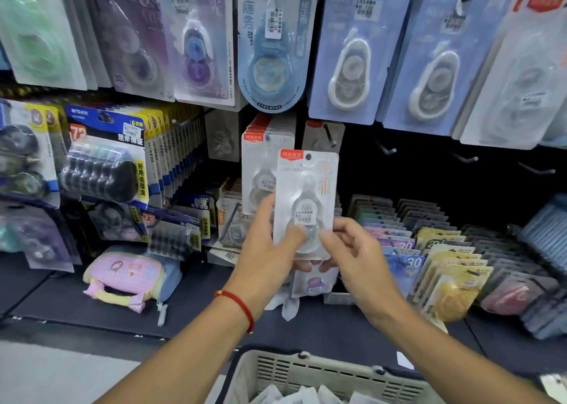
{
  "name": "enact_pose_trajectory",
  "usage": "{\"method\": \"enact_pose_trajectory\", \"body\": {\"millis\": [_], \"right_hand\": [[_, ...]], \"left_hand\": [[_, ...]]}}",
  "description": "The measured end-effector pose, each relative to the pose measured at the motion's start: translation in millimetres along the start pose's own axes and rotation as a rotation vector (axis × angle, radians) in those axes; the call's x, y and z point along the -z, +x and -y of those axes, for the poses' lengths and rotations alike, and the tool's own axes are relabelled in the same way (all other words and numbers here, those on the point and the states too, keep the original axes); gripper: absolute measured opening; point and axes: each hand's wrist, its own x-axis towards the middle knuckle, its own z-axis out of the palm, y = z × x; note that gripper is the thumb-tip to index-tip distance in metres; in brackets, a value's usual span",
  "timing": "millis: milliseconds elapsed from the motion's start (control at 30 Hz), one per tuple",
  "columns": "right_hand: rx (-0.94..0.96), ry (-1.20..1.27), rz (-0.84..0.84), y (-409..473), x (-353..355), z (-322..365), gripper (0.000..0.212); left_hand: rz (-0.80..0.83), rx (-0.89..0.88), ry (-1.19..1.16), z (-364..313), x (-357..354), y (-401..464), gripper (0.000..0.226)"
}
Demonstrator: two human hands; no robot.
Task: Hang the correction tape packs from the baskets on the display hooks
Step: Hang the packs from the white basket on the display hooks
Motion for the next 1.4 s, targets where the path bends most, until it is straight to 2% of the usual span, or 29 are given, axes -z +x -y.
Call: {"method": "enact_pose_trajectory", "body": {"millis": [100,367,733,800,867,933,1000,1133,1267,1400], "right_hand": [[0.038,0.011,-0.088,-1,-1,3,0.008],[0.024,0.082,-0.173,-1,-6,9,0.012],[0.011,0.149,-0.248,8,1,12,0.018],[0.005,0.107,-0.250,12,2,6,0.017],[-0.002,0.041,-0.267,25,3,-3,0.016],[-0.014,-0.079,-0.305,45,3,-14,0.016],[-0.047,-0.227,-0.340,71,2,-28,0.020],[-0.145,-0.243,-0.420,124,-4,-52,0.023],[-0.271,-0.263,-0.461,171,-8,-56,0.042],[-0.375,-0.258,-0.460,186,1,-57,0.049]], "left_hand": [[0.021,0.001,-0.054,0,-7,-1,0.044],[-0.048,0.008,-0.111,2,-15,2,0.055],[-0.030,0.021,-0.049,0,-1,7,0.058],[-0.054,-0.006,0.067,1,7,8,0.058],[-0.096,-0.084,0.332,1,17,9,0.061],[-0.104,-0.156,0.555,1,25,13,0.066],[-0.080,-0.183,0.668,4,31,16,0.070],[0.005,-0.155,0.730,15,36,19,0.079],[0.015,-0.176,0.756,22,40,24,0.083],[0.027,-0.202,0.790,25,43,23,0.078]]}}
